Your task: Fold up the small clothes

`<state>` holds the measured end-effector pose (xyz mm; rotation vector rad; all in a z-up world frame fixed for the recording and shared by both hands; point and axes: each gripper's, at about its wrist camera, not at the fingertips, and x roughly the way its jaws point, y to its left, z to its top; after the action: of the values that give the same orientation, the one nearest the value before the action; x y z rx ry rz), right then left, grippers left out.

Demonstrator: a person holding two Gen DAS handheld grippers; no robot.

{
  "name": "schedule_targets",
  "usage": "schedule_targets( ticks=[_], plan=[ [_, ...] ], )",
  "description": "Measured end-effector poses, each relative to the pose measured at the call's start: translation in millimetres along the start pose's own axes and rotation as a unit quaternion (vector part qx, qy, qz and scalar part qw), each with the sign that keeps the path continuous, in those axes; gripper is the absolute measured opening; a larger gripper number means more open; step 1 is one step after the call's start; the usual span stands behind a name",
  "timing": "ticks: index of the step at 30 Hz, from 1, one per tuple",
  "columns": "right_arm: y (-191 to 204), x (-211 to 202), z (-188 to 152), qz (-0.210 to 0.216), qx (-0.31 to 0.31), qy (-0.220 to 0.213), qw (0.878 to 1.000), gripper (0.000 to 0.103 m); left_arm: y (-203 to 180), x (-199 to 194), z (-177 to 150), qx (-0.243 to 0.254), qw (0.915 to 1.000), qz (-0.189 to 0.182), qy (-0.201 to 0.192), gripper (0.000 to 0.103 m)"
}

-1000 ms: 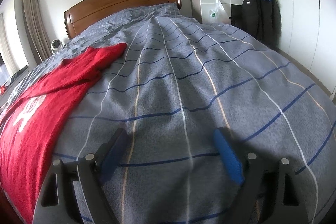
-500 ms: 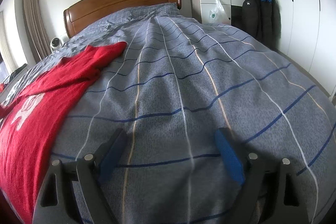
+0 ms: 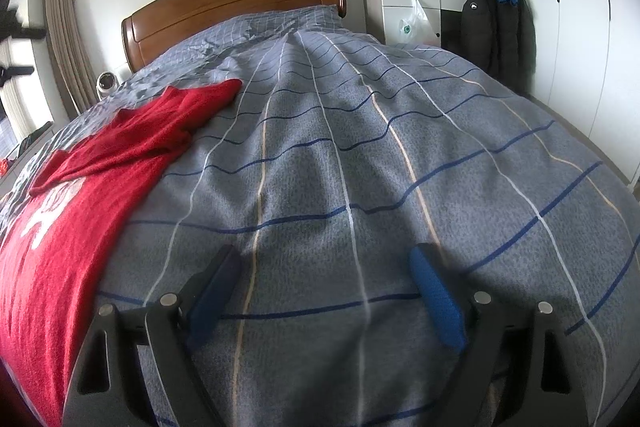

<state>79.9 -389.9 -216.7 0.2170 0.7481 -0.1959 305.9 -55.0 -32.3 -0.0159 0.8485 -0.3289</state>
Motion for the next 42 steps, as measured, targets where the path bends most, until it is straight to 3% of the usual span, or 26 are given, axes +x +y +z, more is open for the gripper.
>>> schedule_targets(
  ticks=[3, 6, 10, 13, 16, 17, 18, 20, 24, 28, 31, 32, 34, 35, 36, 38, 42],
  plan=[
    [-1.0, -0.7, -2.2, 0.002, 0.001, -0.006, 1.000, 0.086, 42.9, -0.7, -31.3, -0.014, 0.9987, 0.048, -0.001, 0.086],
    [-0.9, -1.6, -3.8, 0.002, 0.001, -0.008, 1.000, 0.086, 80.5, 5.9, -71.1, 0.010, 0.9949, 0.100, 0.006, 0.084],
    [0.0, -2.1, -5.2, 0.001, -0.001, -0.009, 1.000, 0.086, 89.2, 26.5, -106.4, 0.067, 0.9927, 0.086, 0.053, 0.077],
    [0.6, -2.2, -4.8, -0.002, -0.003, -0.008, 1.000, 0.087, 75.3, 45.2, -110.6, 0.097, 0.9875, 0.110, 0.057, 0.076],
    [1.1, -2.3, -3.8, -0.003, -0.004, -0.007, 1.000, 0.087, 77.0, 75.4, -103.3, 0.072, 0.9846, 0.154, 0.043, 0.058],
    [1.3, -2.3, -3.8, -0.003, -0.004, -0.007, 1.000, 0.087, 87.1, 84.5, -103.4, 0.048, 0.9826, 0.176, 0.033, 0.036],
    [1.5, -2.1, -3.6, -0.003, -0.004, -0.006, 1.000, 0.087, 96.1, 88.8, -105.3, 0.022, 0.9828, 0.181, 0.027, 0.020],
    [1.4, -2.0, -2.8, -0.002, -0.005, -0.005, 1.000, 0.087, 111.1, 84.9, -117.0, -0.038, 0.9860, 0.161, 0.013, 0.014],
    [2.9, -1.0, -2.8, -0.006, -0.007, -0.005, 1.000, 0.087, 111.6, 75.4, -130.4, -0.037, 0.9874, 0.154, 0.000, 0.010],
    [2.7, -0.1, -3.2, -0.005, -0.007, -0.006, 1.000, 0.087, 119.7, 71.0, -135.4, -0.051, 0.9897, 0.133, 0.003, 0.013],
    [2.3, 0.2, -3.0, -0.005, -0.007, -0.006, 1.000, 0.087, 120.0, 68.0, -137.3, -0.050, 0.9884, 0.143, 0.012, 0.017],
    [2.4, 0.2, -3.2, -0.005, -0.007, -0.006, 1.000, 0.087, 120.2, 63.8, -140.7, -0.047, 0.9883, 0.144, 0.016, 0.023],
    [2.5, 0.1, -3.2, -0.004, -0.007, -0.007, 1.000, 0.087, 118.3, 48.1, -148.8, -0.043, 0.9870, 0.154, 0.013, 0.050],
    [2.4, 0.2, -3.1, -0.004, -0.007, -0.007, 1.000, 0.087, 117.5, 35.3, -154.8, -0.042, 0.9853, 0.165, 0.005, 0.077],
    [2.4, 0.2, -3.1, -0.005, -0.007, -0.007, 1.000, 0.087, 117.4, 23.7, -160.3, -0.042, 0.9841, 0.173, -0.007, 0.088],
    [2.4, 0.3, -3.2, -0.005, -0.007, -0.007, 1.000, 0.087, 119.7, -0.3, -169.7, -0.040, 0.9840, 0.171, -0.031, 0.092],
    [2.6, 0.0, -3.4, -0.006, -0.007, -0.007, 1.000, 0.087, 139.8, -15.7, -176.5, -0.054, 0.9808, 0.183, -0.040, 0.095]
  ],
)
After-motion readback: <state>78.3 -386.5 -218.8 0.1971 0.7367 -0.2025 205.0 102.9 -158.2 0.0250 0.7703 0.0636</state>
